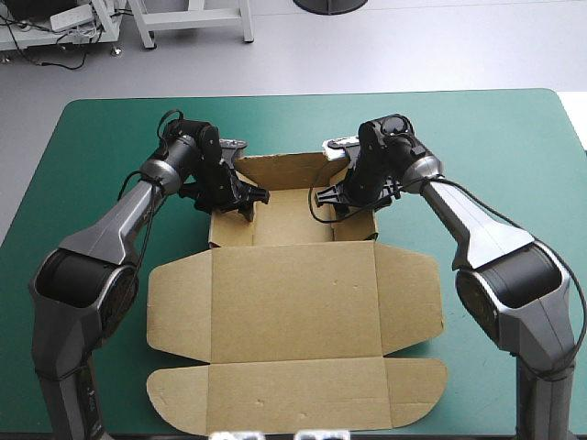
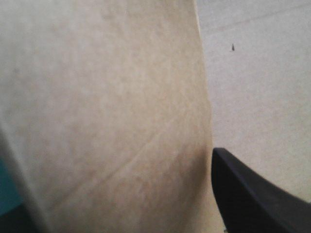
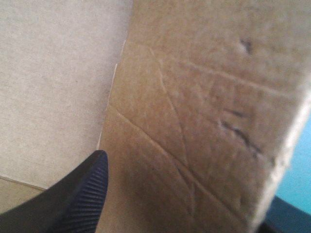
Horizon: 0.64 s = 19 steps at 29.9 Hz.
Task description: Fold the box
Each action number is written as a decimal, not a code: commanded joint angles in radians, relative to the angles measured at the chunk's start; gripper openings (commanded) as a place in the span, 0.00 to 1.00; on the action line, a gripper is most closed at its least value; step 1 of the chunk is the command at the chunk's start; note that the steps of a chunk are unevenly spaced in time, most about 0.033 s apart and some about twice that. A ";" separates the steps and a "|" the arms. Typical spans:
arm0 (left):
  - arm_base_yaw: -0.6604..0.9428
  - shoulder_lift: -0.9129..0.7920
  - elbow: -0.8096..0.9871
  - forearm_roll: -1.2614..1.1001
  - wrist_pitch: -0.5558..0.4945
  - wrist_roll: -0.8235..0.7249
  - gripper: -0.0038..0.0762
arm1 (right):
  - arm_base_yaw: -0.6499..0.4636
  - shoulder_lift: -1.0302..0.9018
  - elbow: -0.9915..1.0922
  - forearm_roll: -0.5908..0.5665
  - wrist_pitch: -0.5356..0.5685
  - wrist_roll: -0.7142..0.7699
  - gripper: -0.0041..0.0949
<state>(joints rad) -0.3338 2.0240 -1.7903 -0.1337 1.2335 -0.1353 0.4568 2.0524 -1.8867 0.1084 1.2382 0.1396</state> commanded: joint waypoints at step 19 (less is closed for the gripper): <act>-0.009 -0.235 -0.021 0.065 -0.081 0.056 0.64 | 0.002 -0.136 -0.079 -0.039 0.012 -0.022 0.62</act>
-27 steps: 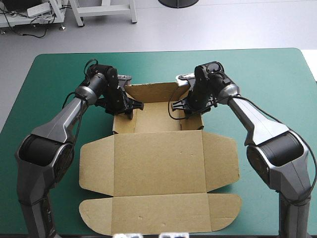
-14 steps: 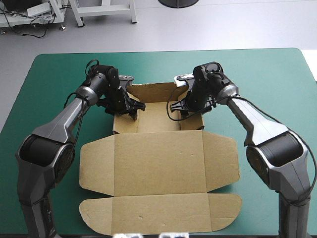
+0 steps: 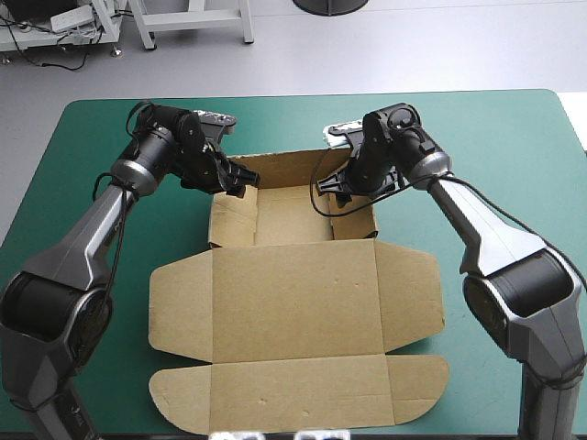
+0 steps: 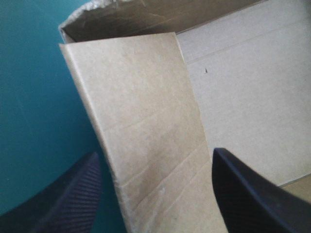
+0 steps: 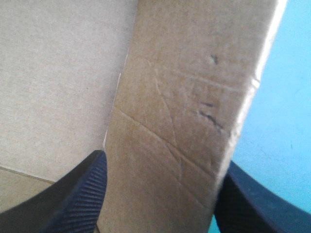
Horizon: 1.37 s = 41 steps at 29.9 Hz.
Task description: Fold the box
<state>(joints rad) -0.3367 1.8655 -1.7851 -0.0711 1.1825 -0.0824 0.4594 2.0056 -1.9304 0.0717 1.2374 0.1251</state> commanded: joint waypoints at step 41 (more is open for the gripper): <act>-0.006 -1.156 1.035 -0.236 -0.670 0.322 0.04 | 0.001 -0.524 0.353 -0.043 -0.201 0.000 0.66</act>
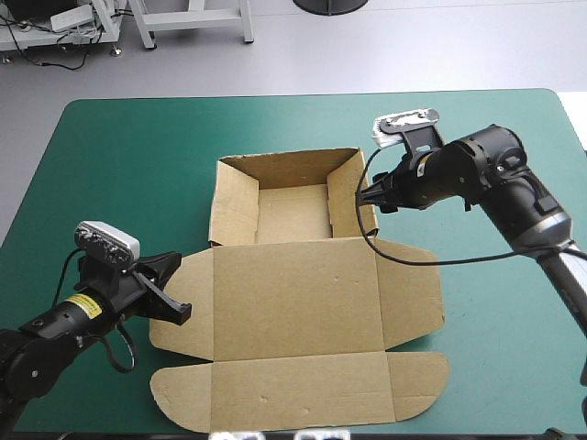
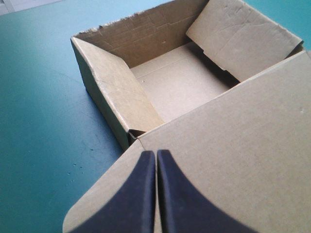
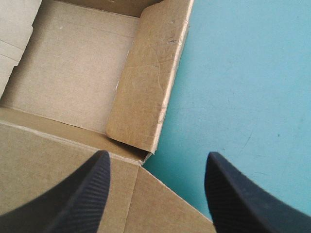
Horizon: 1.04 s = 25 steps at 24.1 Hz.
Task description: Fold the box
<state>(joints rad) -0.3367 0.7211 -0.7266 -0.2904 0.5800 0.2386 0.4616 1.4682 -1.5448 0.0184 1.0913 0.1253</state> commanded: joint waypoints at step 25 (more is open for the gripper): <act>-0.006 -0.016 0.043 -0.028 -0.152 0.023 0.04 | -0.082 0.550 -0.474 0.129 0.159 -0.020 0.39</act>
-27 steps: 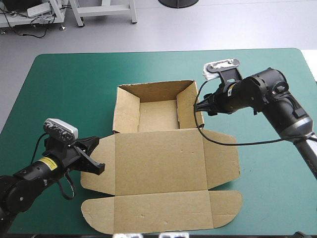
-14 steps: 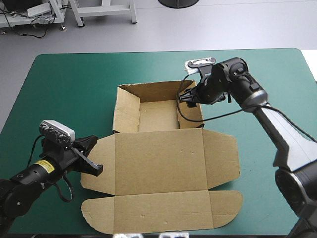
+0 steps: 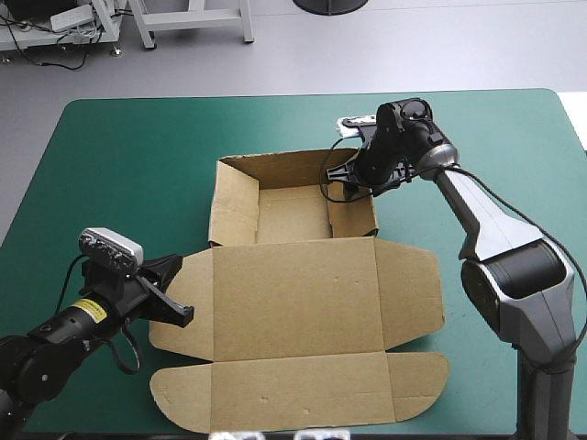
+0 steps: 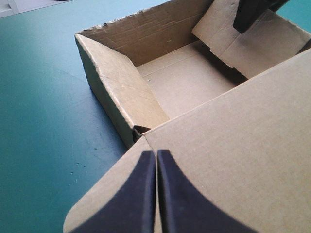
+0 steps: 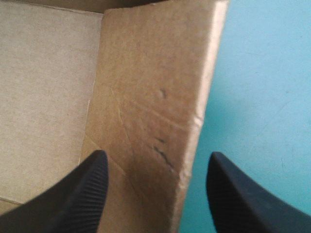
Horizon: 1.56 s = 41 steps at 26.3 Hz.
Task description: Fold the box
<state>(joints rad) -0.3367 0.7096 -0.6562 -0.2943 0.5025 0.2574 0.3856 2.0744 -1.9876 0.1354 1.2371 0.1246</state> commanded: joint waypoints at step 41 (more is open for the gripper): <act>-0.006 -0.005 -0.027 -0.013 -0.073 0.031 0.04 | -0.798 -0.149 0.039 -0.203 0.015 -0.049 0.02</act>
<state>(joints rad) -0.3367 0.7087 -0.6560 -0.2905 0.4981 0.2898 -0.3860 1.9584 -1.9578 -0.0463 1.2433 0.0736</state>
